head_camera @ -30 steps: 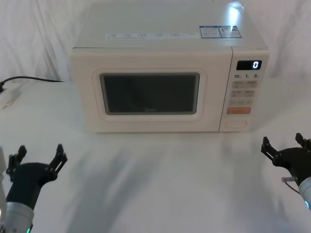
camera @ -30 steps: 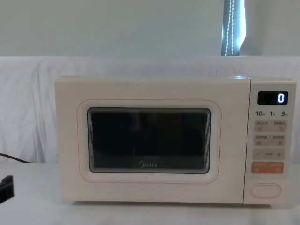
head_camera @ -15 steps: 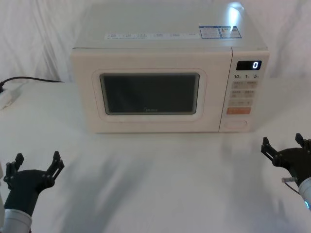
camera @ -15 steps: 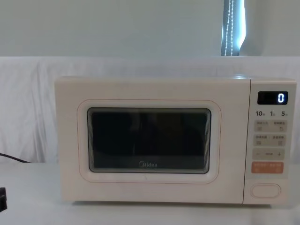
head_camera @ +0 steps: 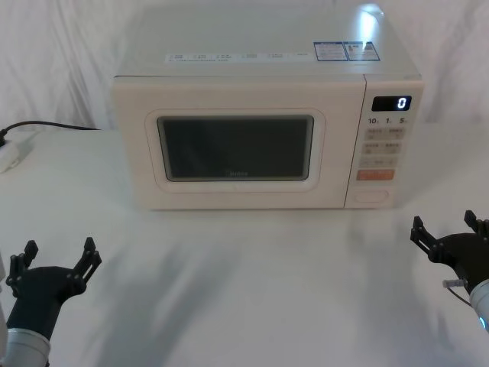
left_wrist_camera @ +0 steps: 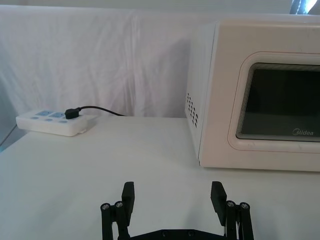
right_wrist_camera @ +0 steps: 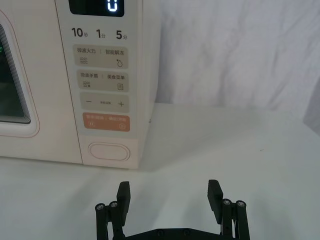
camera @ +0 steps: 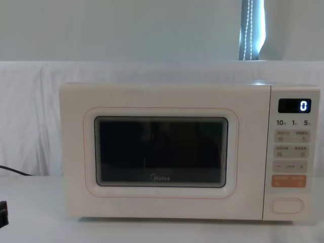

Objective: Press the button to open the microwave door with one hand; close the microwave door with the other hand.

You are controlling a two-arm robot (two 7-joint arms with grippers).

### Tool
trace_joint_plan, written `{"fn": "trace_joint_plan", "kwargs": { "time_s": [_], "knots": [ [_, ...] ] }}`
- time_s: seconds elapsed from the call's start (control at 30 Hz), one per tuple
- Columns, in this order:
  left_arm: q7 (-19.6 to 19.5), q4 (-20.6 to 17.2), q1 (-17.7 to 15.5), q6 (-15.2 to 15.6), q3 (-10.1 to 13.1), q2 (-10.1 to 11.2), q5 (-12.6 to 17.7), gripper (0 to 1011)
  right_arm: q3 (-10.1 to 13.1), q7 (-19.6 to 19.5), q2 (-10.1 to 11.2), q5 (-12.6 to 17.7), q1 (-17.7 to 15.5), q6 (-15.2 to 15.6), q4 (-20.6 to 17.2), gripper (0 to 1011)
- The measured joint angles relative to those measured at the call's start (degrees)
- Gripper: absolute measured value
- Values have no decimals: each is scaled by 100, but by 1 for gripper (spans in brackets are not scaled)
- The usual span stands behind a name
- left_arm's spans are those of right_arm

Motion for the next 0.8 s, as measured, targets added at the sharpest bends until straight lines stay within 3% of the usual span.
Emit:
{"fn": "trace_joint_plan", "kwargs": {
  "time_s": [0.8],
  "knots": [
    [4, -9, 0, 8, 6, 6, 0, 1001, 0, 0, 0, 0, 0, 0, 0, 1002]
  ]
}}
